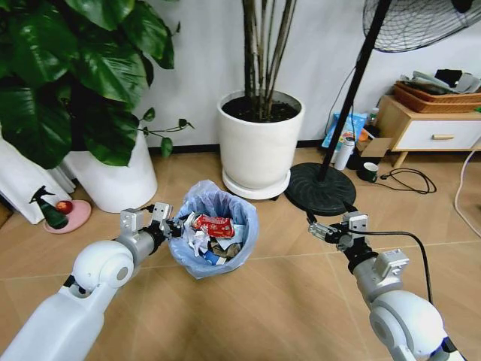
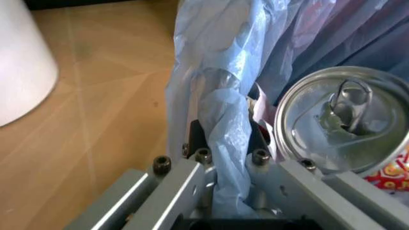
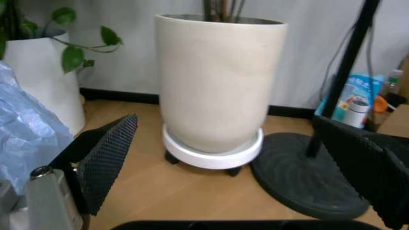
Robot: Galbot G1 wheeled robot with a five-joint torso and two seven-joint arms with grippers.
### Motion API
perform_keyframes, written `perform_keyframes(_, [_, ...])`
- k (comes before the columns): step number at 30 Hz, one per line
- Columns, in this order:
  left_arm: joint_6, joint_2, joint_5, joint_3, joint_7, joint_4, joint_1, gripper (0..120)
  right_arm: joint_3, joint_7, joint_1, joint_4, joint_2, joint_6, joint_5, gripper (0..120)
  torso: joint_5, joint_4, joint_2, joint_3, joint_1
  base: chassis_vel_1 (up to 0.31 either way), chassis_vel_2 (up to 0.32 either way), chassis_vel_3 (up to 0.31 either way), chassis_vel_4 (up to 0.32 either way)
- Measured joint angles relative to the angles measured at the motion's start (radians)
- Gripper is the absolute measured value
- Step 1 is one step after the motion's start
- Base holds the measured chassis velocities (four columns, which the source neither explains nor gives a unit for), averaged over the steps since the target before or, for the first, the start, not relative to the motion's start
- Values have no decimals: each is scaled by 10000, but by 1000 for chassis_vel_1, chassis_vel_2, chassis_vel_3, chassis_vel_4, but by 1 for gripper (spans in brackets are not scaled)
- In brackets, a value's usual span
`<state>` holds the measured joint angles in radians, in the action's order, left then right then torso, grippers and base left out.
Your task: Pick up the trash bin and place the garbage on the floor into it.
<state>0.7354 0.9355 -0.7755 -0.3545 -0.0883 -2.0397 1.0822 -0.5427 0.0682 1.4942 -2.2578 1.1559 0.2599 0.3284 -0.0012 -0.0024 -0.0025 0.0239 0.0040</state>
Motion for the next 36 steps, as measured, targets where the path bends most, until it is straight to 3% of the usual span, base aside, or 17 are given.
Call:
perform_keyframes(19, [0, 50, 13, -13, -5, 40, -32, 0, 54, -12, 55, 26, -25, 21, -20, 100, 3, 3, 0, 1, 1, 256, 237, -261, -242])
perform_keyframes(30, [0, 64, 19, -34, 7, 42, -26, 0, 50, -3, 42, 48, -85, 28, 18, 100, 10, -2, 0, 1, 0, 99, -126, -112, 147])
perform_keyframes(32, [0, 65, 25, -30, 13, 43, -18, 0, 48, -1, 39, 62, -86, 27, 19, 100, -4, -1, 0, 0, 0, 188, -238, -194, 237])
perform_keyframes(36, [0, 60, 28, -31, 17, 41, -10, 0, 49, -1, 43, 65, -94, 27, 22, 100, 12, -1, 1, -1, -1, 258, -246, -258, 239])
